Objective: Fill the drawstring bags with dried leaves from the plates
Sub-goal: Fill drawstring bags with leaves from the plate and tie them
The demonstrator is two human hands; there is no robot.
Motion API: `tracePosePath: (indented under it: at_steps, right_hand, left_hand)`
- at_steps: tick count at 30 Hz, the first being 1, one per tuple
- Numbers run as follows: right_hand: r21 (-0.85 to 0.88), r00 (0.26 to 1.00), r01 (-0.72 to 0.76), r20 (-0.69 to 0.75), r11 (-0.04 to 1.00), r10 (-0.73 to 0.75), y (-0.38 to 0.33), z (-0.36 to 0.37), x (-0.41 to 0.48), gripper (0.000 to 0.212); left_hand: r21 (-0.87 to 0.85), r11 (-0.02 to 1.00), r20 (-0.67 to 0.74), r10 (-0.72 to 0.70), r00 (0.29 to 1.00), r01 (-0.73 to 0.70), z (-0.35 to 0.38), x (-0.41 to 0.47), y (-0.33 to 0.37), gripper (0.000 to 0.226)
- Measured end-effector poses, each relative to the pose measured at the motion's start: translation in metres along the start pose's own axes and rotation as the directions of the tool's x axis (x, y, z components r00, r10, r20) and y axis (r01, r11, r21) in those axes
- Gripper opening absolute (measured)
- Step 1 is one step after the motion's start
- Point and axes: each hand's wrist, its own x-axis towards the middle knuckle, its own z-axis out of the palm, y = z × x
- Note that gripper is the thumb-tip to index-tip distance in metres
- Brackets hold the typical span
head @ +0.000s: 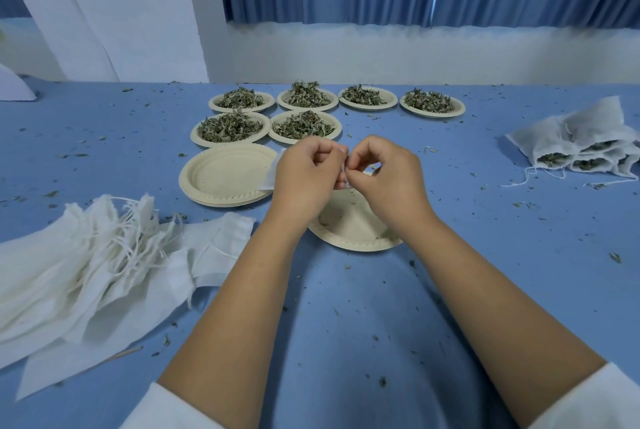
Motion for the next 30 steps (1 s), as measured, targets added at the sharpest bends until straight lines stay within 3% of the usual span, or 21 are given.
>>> tracePosePath:
  at_steps: [4, 10, 14, 17, 21, 24, 28, 30]
  right_hand:
    - [-0.039, 0.999, -0.005, 0.034, 0.999, 0.006, -0.002, -0.001, 0.0, 0.024]
    - [-0.097, 0.934, -0.01, 0.354, 0.995, 0.044, -0.004, -0.006, 0.001, 0.006]
    - [-0.101, 0.893, -0.004, 0.446, 0.995, 0.049, -0.001, -0.007, 0.0, 0.012]
    - [0.006, 0.918, -0.068, 0.391, 0.998, 0.06, -0.001, -0.006, -0.003, 0.019]
    - [0.173, 0.988, -0.084, 0.142, 0.981, 0.059, -0.004, -0.01, -0.002, 0.03]
    - [0.104, 0.997, -0.07, 0.042, 0.992, 0.066, -0.001, -0.019, 0.002, 0.028]
    - [-0.03, 0.973, -0.196, 0.121, 0.98, 0.198, 0.006, -0.02, 0.006, 0.005]
    - [-0.046, 0.93, -0.314, 0.183, 0.948, 0.317, 0.009, -0.018, 0.006, 0.013]
  left_hand:
    - [0.012, 1.0, 0.023, 0.024, 0.999, -0.024, 0.0, -0.001, 0.0, 0.011]
    - [0.084, 0.996, -0.033, 0.043, 0.999, -0.04, -0.006, 0.002, -0.004, 0.015]
    - [0.075, 0.997, -0.004, 0.027, 1.0, -0.027, -0.007, 0.002, -0.006, 0.016]
    - [0.043, 0.999, -0.022, 0.032, 0.999, -0.031, -0.007, 0.003, -0.006, 0.014]
    - [0.038, 0.998, -0.077, 0.043, 0.996, -0.041, -0.003, 0.002, -0.006, 0.016]
    - [0.018, 0.999, -0.11, 0.028, 0.994, -0.026, -0.004, 0.004, -0.007, 0.013]
    - [-0.011, 1.0, -0.103, 0.023, 0.994, -0.025, -0.005, 0.005, -0.009, 0.012]
    - [-0.012, 0.999, -0.092, 0.03, 0.995, -0.031, -0.005, 0.005, -0.008, 0.012]
